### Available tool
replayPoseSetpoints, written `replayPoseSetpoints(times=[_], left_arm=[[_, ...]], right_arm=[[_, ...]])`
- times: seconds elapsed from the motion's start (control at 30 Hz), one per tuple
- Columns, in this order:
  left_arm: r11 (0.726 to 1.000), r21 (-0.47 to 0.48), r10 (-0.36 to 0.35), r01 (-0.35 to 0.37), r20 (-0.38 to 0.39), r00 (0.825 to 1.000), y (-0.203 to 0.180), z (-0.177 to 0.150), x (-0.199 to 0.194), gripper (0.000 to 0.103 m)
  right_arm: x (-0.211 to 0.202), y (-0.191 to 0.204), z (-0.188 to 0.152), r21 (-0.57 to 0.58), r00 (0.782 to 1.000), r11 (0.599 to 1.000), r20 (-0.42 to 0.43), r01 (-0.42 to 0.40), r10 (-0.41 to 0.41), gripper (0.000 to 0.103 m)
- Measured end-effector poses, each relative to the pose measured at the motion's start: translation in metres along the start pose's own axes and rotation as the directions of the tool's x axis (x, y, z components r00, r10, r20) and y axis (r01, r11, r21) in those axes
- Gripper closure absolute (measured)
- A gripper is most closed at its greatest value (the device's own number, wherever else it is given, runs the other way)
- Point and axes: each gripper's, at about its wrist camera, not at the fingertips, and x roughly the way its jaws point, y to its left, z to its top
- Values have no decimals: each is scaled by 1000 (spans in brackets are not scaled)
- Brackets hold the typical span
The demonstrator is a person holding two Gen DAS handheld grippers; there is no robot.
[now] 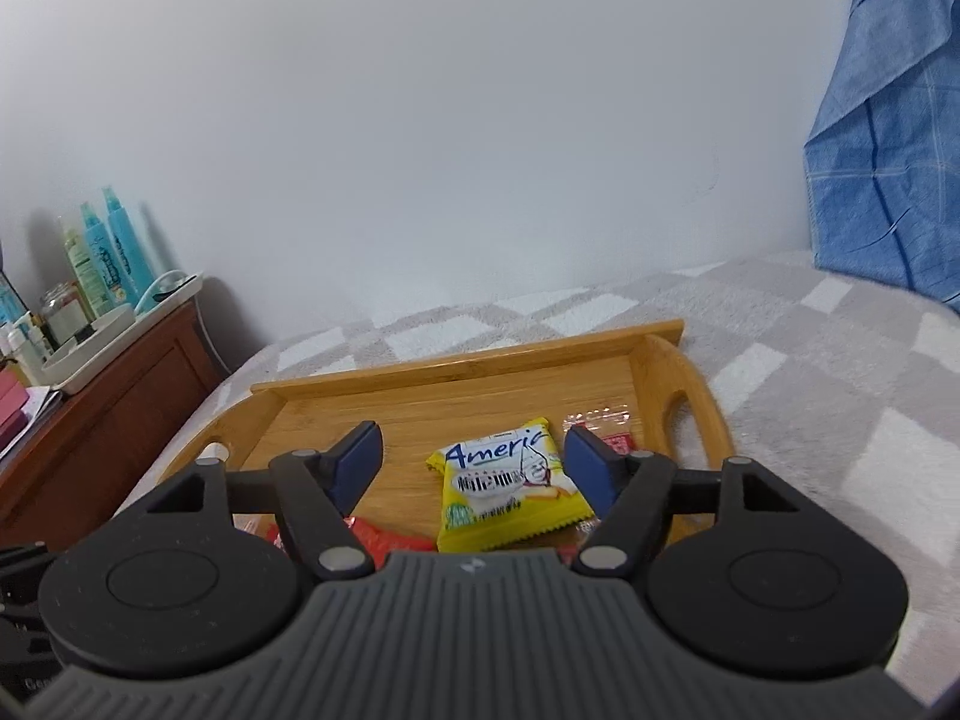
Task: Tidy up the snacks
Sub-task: 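Carry both packets onto the wooden tray and open both tools, then move both open tools back over the remaining snacks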
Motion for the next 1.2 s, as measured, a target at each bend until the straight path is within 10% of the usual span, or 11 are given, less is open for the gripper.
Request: replayPoseSetpoints(times=[1.2], left_arm=[[997, -74, -24, 29, 62, 998, -8, -102, -125, 14]], right_arm=[[-91, 32, -89, -76, 1000, 997, 17, 20, -19, 10]])
